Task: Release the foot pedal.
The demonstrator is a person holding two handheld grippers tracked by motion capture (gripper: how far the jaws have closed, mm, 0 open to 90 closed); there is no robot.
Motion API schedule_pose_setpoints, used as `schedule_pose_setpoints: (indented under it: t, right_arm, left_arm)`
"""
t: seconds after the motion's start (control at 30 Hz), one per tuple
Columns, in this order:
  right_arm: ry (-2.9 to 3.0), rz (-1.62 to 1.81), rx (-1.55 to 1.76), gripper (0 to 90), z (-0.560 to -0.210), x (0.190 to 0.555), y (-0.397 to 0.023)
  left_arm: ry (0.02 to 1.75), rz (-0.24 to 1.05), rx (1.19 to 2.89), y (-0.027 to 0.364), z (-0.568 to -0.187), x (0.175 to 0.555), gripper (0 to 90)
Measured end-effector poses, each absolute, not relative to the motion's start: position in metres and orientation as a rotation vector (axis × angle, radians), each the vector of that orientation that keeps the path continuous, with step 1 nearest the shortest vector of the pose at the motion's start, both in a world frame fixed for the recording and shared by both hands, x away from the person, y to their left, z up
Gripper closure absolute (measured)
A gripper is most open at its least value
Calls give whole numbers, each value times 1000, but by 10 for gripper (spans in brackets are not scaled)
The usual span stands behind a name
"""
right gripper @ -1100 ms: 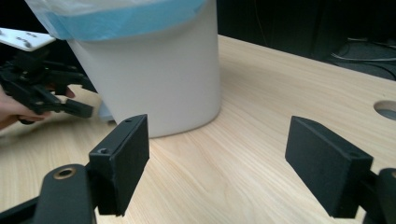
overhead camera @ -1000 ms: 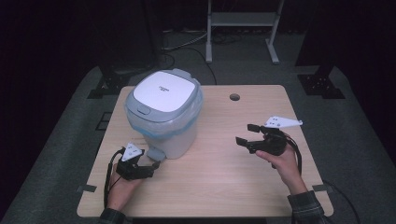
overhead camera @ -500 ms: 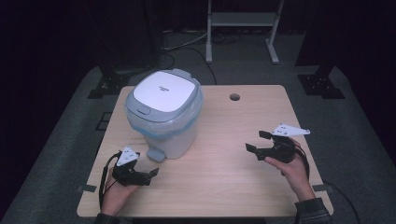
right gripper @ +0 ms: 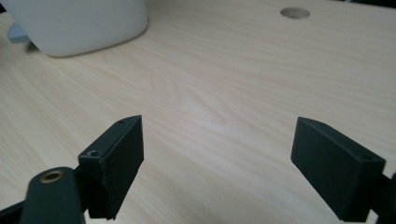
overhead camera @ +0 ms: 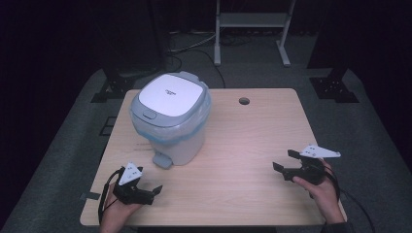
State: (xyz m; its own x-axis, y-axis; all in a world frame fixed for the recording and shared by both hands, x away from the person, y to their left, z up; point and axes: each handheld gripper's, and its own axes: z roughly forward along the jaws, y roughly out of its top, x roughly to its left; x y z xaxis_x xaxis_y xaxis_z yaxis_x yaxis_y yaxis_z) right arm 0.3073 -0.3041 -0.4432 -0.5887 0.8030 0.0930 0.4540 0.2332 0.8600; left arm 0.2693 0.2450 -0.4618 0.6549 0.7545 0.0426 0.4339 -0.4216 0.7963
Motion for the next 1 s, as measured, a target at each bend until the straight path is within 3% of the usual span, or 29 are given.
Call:
schedule_pose_setpoints:
  t: [0.4, 1.0]
  right_arm:
    - [2189, 1148, 1230, 149, -479, 285, -322]
    - [2250, 998, 1251, 123, -488, 286, -324]
  left_arm:
    - [942, 498, 2154, 253, -473, 260, 0]
    - [938, 441, 2194, 253, -484, 262, 0]
